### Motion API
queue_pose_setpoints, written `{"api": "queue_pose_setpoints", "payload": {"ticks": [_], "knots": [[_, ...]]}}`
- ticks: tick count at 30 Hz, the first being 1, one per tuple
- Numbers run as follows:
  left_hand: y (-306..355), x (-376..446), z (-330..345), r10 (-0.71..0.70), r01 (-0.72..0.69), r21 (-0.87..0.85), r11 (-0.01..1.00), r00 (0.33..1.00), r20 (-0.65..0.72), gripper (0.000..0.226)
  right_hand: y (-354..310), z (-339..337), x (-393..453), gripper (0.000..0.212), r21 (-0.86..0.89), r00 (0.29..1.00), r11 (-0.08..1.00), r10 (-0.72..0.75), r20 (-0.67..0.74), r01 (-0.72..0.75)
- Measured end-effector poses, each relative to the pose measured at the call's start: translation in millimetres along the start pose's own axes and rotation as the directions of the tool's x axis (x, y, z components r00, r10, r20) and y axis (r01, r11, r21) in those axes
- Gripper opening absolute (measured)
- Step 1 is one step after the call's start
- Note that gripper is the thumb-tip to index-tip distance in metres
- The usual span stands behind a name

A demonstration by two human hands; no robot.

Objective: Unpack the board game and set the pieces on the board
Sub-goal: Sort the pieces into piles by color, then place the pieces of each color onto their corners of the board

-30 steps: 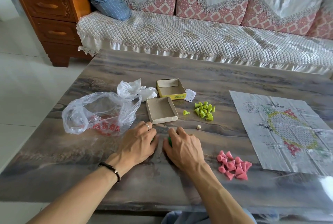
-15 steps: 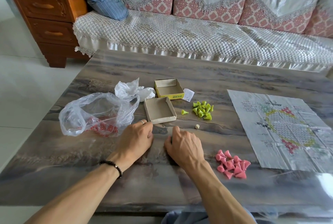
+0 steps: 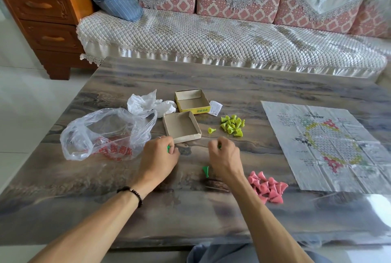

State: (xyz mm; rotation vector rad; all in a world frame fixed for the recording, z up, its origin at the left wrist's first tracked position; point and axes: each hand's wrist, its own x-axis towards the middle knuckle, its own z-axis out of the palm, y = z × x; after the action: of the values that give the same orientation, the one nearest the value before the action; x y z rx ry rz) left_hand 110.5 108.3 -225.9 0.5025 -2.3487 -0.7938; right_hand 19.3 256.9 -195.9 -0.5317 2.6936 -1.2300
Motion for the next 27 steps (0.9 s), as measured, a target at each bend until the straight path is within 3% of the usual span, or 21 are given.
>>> {"api": "queue_pose_setpoints", "payload": {"ticks": [4,8,18,27], "knots": [[18.8,8.0,6.2,-0.243,0.238,-0.171,0.956,0.970,-0.007,0.045,1.8,-14.9,6.7,0.027,0.245,0.991,0.962,0.131,-0.026,-0.121],[38.1,19.0,16.0,-0.341,0.339,-0.310,0.888,0.939,0.050,0.040,9.1,-33.4,9.6,0.034,0.094,0.993,0.992,0.088,-0.075,-0.080],[115.3,60.2,81.7,-0.317,0.379,-0.419,0.825,0.925,0.212,0.041,44.3,-107.9,53.3,0.036,0.065,0.962,0.993,0.110,-0.249,-0.097],[197.9,136.2,201.8,-0.198,0.297,-0.374,0.879,0.939,0.281,0.035,109.6,-184.7,127.5,0.035,0.005,0.902,0.979,0.188,-0.389,-0.202]]}}
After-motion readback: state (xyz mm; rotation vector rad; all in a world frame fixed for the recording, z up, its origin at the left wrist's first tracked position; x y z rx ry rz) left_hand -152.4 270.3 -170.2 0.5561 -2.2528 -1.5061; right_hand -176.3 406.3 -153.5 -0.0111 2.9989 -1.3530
